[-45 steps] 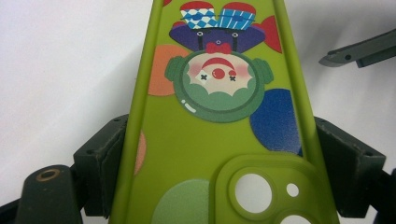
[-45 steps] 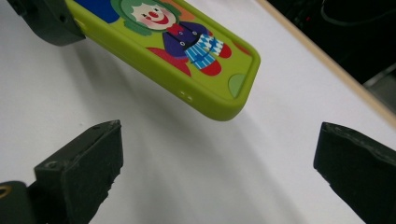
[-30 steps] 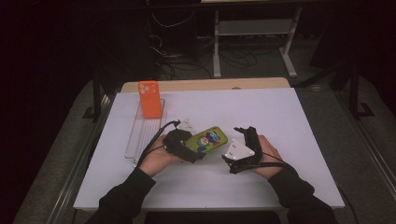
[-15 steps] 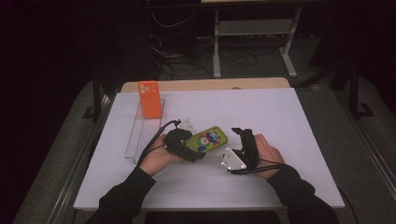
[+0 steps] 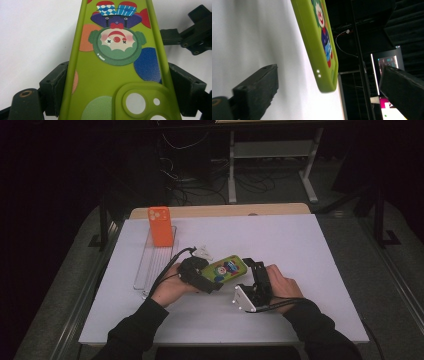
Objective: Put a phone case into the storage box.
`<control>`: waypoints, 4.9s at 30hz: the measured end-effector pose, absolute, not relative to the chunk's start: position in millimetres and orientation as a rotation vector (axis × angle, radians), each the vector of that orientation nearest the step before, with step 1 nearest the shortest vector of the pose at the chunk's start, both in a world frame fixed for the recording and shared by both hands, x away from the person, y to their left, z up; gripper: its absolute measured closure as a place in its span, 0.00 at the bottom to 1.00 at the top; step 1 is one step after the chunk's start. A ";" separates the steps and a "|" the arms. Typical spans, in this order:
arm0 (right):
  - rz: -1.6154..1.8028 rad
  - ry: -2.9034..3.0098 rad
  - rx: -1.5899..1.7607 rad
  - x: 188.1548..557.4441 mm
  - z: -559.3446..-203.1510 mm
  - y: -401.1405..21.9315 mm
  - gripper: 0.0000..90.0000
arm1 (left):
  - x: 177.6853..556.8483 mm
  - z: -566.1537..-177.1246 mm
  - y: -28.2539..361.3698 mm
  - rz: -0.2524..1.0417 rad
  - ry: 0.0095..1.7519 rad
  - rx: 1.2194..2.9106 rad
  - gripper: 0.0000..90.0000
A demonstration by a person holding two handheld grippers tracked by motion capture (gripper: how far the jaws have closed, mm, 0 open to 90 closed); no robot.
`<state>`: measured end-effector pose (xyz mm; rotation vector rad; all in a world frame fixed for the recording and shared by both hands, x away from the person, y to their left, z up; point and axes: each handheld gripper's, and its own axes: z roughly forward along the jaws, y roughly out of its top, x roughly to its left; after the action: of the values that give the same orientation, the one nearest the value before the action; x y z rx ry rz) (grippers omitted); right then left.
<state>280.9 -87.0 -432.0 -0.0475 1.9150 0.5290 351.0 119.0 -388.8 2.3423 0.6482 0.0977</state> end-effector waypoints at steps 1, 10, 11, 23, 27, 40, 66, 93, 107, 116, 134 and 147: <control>0.527 1.914 -0.040 279.5 -433.0 -86.6 0.05 | 350.8 -388.2 118.2 0.097 0.636 2.346 0.17; 0.477 1.843 -0.158 278.0 -437.8 -82.2 0.23 | 348.2 -389.9 111.4 0.089 0.621 2.349 0.17; 0.464 1.838 -0.172 277.5 -439.6 -81.0 0.25 | 347.6 -390.4 110.3 0.083 0.631 2.336 0.17; 0.415 1.828 -0.216 277.1 -444.9 -78.7 0.59 | 347.6 -389.9 109.6 0.084 0.604 2.357 0.17; 0.414 1.821 -0.231 275.4 -446.1 -77.2 0.69 | 347.5 -389.3 109.0 0.082 0.591 2.355 0.17; 0.368 1.810 -0.250 272.1 -445.9 -76.8 0.84 | 347.8 -388.0 108.3 0.091 0.588 2.334 0.16; 0.422 1.876 -0.081 279.7 -437.8 -89.4 0.84 | 344.6 -381.7 126.6 0.122 0.552 2.246 0.00; 0.913 2.155 0.587 305.9 -414.9 -117.8 0.84 | 352.1 -379.0 133.0 0.192 0.613 2.192 0.00; 1.216 2.278 0.929 321.2 -409.4 -132.0 0.84 | 354.6 -371.9 128.5 0.194 0.673 2.093 0.00; 1.352 2.282 0.999 321.9 -407.3 -131.1 0.84 | 356.7 -365.1 122.4 0.189 0.698 2.032 0.00; 1.457 2.275 0.993 315.4 -401.4 -117.0 0.84 | 367.0 -362.6 103.7 0.148 0.699 1.958 0.00; 1.481 2.287 0.975 312.8 -402.4 -109.4 0.84 | 368.7 -366.0 94.9 0.154 0.684 1.932 0.00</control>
<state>312.8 -109.4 -402.4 0.9753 2.2873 1.4807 368.7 94.9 -366.0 1.9321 0.6839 0.1540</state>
